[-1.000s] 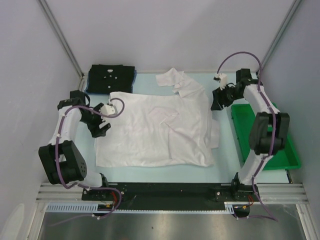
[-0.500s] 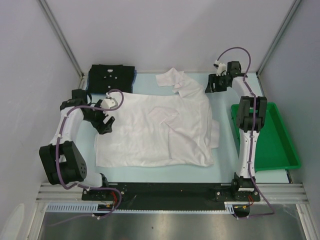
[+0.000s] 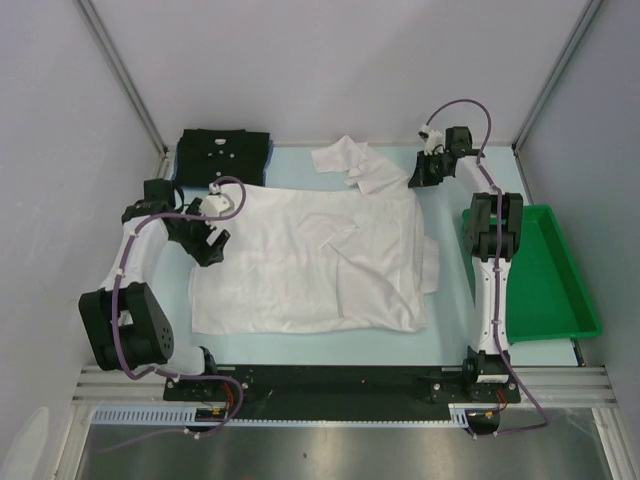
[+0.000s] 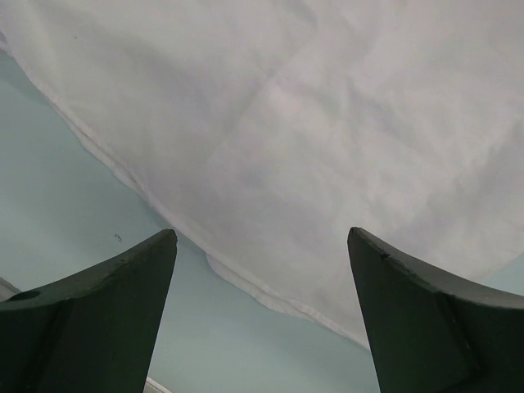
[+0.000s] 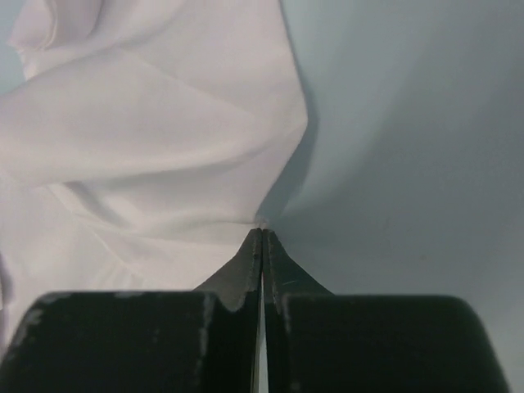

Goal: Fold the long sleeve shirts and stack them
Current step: Flatten the shirt out, then fold the shirt

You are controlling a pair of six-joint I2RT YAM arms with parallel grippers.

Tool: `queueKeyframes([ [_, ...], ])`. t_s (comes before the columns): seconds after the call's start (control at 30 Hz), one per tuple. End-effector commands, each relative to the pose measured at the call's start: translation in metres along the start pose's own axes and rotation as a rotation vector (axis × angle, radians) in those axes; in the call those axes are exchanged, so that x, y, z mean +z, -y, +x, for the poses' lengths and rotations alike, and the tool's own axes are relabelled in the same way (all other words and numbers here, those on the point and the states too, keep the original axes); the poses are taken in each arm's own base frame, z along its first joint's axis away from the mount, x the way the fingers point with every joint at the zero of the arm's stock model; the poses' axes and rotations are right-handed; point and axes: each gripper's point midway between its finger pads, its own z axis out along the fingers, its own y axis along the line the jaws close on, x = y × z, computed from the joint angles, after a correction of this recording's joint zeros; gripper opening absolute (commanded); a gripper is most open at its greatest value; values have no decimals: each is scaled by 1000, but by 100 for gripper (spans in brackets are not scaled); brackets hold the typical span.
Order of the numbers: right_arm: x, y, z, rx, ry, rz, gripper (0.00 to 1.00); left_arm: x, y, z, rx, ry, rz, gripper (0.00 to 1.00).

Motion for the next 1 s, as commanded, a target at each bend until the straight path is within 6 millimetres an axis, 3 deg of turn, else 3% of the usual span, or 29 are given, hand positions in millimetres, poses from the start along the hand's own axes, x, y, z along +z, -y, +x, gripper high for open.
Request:
queueKeyframes([
  [0.0, -8, 26, -56, -59, 139, 150, 0, 3, -12, -6, -36, 15, -41, 91],
  [0.13, -17, 46, -95, -107, 266, 268, 0, 9, -21, -5, -92, 4, -60, 90],
  [0.27, -26, 58, -112, -136, 315, 345, 0, 13, -29, -11, -114, 18, -70, 90],
  [0.37, -32, 46, -103, -146, 253, 307, 34, 16, -34, -15, -138, 24, -67, 90],
  [0.4, -31, 41, -84, -130, 194, 286, 49, 17, -35, -15, -151, 23, -62, 90],
  [0.43, -53, 26, -96, -166, 213, 271, 54, 18, -34, -16, -154, 26, -54, 91],
  [0.47, -60, 12, -95, -181, 212, 225, 57, 20, -30, -18, -151, 38, -33, 91],
  [0.5, -57, 7, -70, -169, 164, 197, 63, 22, -27, -18, -152, 34, -21, 90],
  [0.53, -87, -14, -88, -235, 210, 186, 66, 27, -21, -15, -155, 24, 2, 90],
  [0.57, -92, -25, -83, -256, 206, 146, 68, 31, -13, -16, -140, 16, 23, 89],
  [0.6, -93, -52, -79, -300, 192, 100, 73, 35, -9, -13, -127, 2, 35, 88],
  [0.67, -105, -84, -69, -370, 173, 11, 74, 46, 8, -6, -84, -40, 60, 88],
  [0.73, -99, -115, -45, -400, 101, -69, 77, 56, 17, -1, -55, -63, 57, 87],
  [0.8, -92, -153, -28, -480, 50, -155, 73, 61, 23, -6, -66, -54, 60, 87],
  [0.9, -73, -179, -3, -570, -12, -200, 70, 62, 21, -18, -136, -12, 48, 88],
  [0.93, -62, -200, 6, -616, -36, -231, 69, 61, 18, -23, -146, 7, 39, 89],
  [0.97, -52, -202, 17, -639, -69, -226, 69, 58, 17, -28, -159, 26, 34, 90],
])
